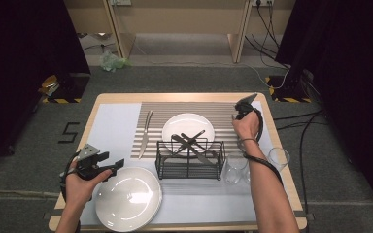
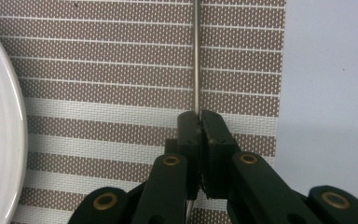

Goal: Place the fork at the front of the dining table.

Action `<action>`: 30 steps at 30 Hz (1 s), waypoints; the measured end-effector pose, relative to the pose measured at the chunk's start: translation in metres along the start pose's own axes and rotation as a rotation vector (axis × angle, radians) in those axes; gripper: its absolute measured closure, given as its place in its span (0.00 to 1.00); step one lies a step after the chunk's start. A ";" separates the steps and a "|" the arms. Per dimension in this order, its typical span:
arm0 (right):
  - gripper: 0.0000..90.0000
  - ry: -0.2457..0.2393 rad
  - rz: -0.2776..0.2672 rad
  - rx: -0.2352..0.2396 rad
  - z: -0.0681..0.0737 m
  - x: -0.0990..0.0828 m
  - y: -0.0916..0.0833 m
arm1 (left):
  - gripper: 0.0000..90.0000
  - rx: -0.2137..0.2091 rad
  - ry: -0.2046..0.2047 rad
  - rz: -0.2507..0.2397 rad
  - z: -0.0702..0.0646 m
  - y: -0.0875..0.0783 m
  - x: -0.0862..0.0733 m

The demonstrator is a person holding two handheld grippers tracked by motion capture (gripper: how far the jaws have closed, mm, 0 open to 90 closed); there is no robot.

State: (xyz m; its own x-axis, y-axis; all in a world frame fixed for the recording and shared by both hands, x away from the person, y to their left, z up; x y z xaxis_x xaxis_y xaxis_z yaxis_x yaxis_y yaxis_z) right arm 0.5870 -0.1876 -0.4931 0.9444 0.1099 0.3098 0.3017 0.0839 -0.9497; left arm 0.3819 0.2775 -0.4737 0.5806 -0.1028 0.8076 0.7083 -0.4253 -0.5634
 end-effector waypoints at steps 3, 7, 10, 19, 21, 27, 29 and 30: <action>0.97 -0.014 -0.004 -0.016 0.002 0.000 0.000 | 0.31 0.000 0.000 0.000 0.000 0.000 0.000; 0.97 -0.031 0.001 -0.025 0.006 0.000 0.000 | 0.31 0.000 0.003 0.002 -0.001 0.000 0.000; 0.95 -0.038 0.008 -0.018 0.008 -0.001 0.000 | 0.31 -0.001 0.004 0.002 -0.001 0.000 0.000; 0.88 -0.041 0.018 0.023 0.015 -0.002 0.005 | 0.31 0.001 0.000 -0.001 0.000 -0.001 0.000; 0.88 -0.040 0.017 0.023 0.015 -0.002 0.006 | 0.31 0.001 0.000 -0.001 0.000 -0.001 0.000; 0.85 -0.039 0.012 0.027 0.014 -0.002 0.005 | 0.31 0.000 0.003 -0.001 -0.001 0.000 0.000; 0.84 -0.039 0.011 0.029 0.014 -0.002 0.004 | 0.31 0.000 0.002 -0.001 -0.001 0.000 0.000; 0.83 -0.034 0.004 0.035 0.014 -0.002 0.001 | 0.31 0.001 0.002 -0.001 -0.001 0.000 0.000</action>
Point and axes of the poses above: each handheld gripper's, and its own axes: y roughly forward along the jaws, x roughly out of its top, z roughly to its left, the point moved 5 cm from there along y, roughly forward along the jaws, and after that the axes turned 3 degrees about -y, right-handed, at the moved point
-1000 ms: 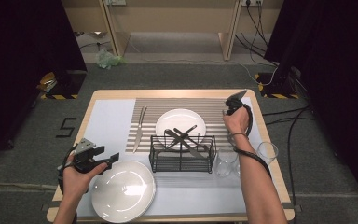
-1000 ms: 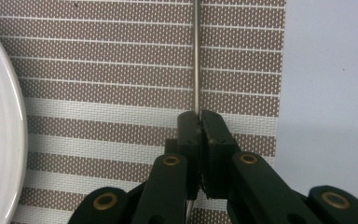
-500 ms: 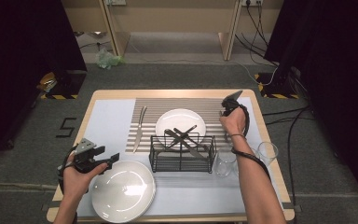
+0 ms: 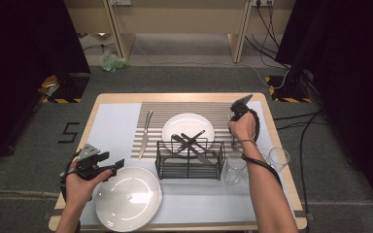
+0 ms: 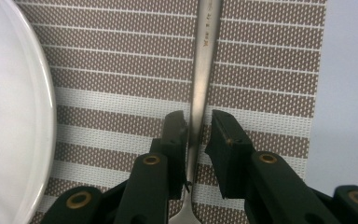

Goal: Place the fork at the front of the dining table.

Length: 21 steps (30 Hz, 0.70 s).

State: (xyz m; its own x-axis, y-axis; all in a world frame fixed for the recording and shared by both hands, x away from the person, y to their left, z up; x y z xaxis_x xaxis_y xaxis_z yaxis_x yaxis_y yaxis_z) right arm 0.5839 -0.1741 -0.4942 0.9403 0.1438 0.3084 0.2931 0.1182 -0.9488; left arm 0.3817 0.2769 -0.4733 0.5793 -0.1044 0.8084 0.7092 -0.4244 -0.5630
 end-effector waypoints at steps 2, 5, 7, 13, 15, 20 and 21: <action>0.81 0.008 -0.005 0.006 -0.001 0.000 -0.002 | 0.31 0.001 0.000 0.000 0.000 0.000 0.000; 0.80 0.013 -0.013 0.019 -0.001 0.000 -0.006 | 0.31 -0.002 0.001 -0.002 0.000 0.000 0.000; 0.79 0.019 -0.017 0.028 -0.001 0.000 -0.008 | 0.31 -0.002 0.001 -0.002 -0.001 0.000 0.001; 0.78 0.024 -0.036 0.042 0.000 -0.001 -0.019 | 0.31 -0.003 0.004 -0.004 -0.002 0.000 0.001; 0.77 0.032 -0.036 0.051 0.000 -0.003 -0.023 | 0.31 -0.002 0.005 -0.004 -0.002 -0.001 0.001; 0.76 0.043 -0.039 0.064 0.000 -0.006 -0.030 | 0.31 -0.004 0.008 -0.005 -0.002 -0.001 0.002; 0.76 0.043 -0.039 0.064 0.000 -0.006 -0.030 | 0.31 -0.004 0.008 -0.005 -0.002 -0.001 0.002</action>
Point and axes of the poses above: each handheld gripper's, and its own axes: y roughly forward along the jaws, x roughly out of its top, z roughly to its left, the point moved 5 cm from there along y, roughly forward along the jaws, and after that the axes turned 3 degrees about -y, right-handed, at the moved point
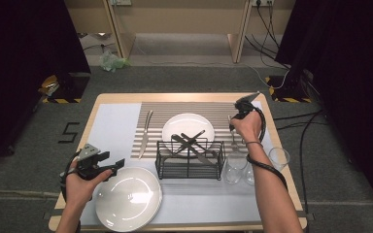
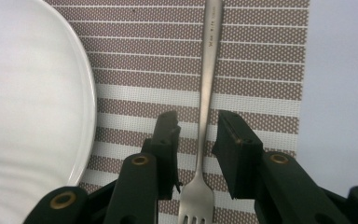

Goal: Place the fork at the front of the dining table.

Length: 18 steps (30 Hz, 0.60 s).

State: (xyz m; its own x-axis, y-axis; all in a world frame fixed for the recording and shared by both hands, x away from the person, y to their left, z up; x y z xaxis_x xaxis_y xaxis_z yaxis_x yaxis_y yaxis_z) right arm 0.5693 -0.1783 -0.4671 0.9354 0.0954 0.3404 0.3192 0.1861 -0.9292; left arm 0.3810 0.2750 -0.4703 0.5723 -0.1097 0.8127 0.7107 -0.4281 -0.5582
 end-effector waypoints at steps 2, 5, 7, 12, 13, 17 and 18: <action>0.76 0.006 0.000 0.005 -0.001 -0.002 -0.006 | 0.31 -0.004 0.000 0.001 -0.001 0.001 0.000; 0.76 0.007 0.002 0.010 -0.002 -0.005 -0.009 | 0.31 -0.006 0.002 0.003 -0.002 0.002 0.000; 0.76 0.007 0.006 0.016 -0.002 -0.008 -0.010 | 0.31 -0.007 0.004 0.004 -0.002 0.002 0.000; 0.76 0.004 0.010 0.021 -0.001 -0.012 -0.014 | 0.31 -0.009 0.004 0.007 -0.003 0.003 0.000; 0.76 0.005 0.007 0.026 -0.001 -0.013 -0.015 | 0.31 -0.009 0.005 0.007 -0.003 0.004 0.000; 0.75 0.003 0.003 0.024 -0.001 -0.015 -0.018 | 0.31 -0.010 0.006 0.009 -0.004 0.004 0.000; 0.75 0.005 0.001 0.022 0.000 -0.016 -0.019 | 0.31 -0.011 0.007 0.009 -0.004 0.004 0.000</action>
Point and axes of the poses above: each handheld gripper's, and its own axes: y roughly forward along the jaws, x roughly out of its top, z roughly to its left, the point moved 5 cm from there along y, roughly forward along the jaws, and after that the axes turned 3 degrees about -y, right-handed, at the moved point
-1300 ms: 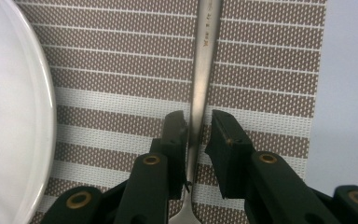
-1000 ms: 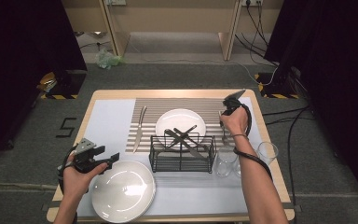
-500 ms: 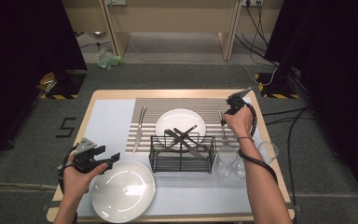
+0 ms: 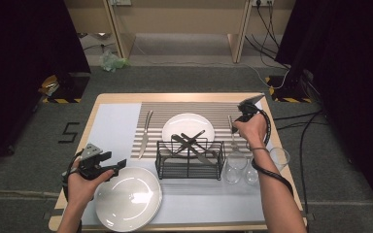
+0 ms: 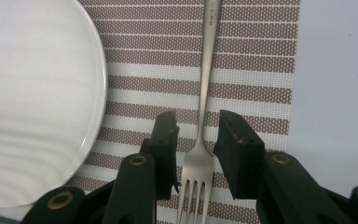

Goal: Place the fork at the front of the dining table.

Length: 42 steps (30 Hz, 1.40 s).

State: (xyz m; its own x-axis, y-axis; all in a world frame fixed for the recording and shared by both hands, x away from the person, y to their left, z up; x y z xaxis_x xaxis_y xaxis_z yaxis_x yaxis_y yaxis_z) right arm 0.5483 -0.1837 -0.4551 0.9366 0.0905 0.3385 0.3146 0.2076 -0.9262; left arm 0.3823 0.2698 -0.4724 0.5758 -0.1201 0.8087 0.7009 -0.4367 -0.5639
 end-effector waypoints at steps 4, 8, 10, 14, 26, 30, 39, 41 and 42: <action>0.74 -0.006 -0.011 -0.001 0.000 -0.002 -0.005 | 0.31 -0.002 0.003 0.000 -0.001 0.001 0.000; 0.71 -0.015 -0.015 -0.001 0.000 -0.005 -0.009 | 0.31 -0.001 0.002 0.000 0.000 0.001 0.001; 0.70 -0.020 -0.021 -0.003 -0.001 -0.006 -0.010 | 0.31 -0.002 0.002 -0.001 0.000 0.000 0.001; 0.67 -0.030 -0.028 0.001 0.001 -0.010 -0.013 | 0.31 -0.001 0.003 -0.001 0.000 0.000 0.001; 0.62 -0.070 -0.072 0.018 0.007 -0.018 -0.026 | 0.31 -0.001 0.005 -0.003 0.000 0.000 0.002; 0.60 -0.077 -0.079 0.024 0.007 -0.022 -0.029 | 0.31 0.002 0.004 -0.002 0.001 -0.001 0.001; 0.58 -0.097 -0.104 0.033 0.011 -0.027 -0.040 | 0.31 0.001 0.005 -0.001 -0.001 0.000 0.001; 0.58 -0.094 -0.113 0.035 0.011 -0.028 -0.042 | 0.31 0.001 0.006 -0.003 0.000 0.000 0.001; 0.58 -0.094 -0.115 0.038 0.011 -0.029 -0.042 | 0.31 0.002 0.006 -0.003 0.000 -0.001 0.002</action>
State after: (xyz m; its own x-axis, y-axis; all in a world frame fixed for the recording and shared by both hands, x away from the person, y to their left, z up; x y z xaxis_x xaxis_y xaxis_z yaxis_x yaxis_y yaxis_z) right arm 0.5058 -0.1844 -0.4240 0.8754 0.1546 0.4580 0.4117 0.2582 -0.8740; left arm 0.3828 0.2700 -0.4708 0.5712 -0.1243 0.8113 0.7033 -0.4356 -0.5618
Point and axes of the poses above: each handheld gripper's, and its own axes: y roughly forward along the jaws, x roughly out of its top, z roughly to its left, the point moved 5 cm from there along y, roughly forward along the jaws, and after that the axes turned 3 degrees about -y, right-handed, at the moved point
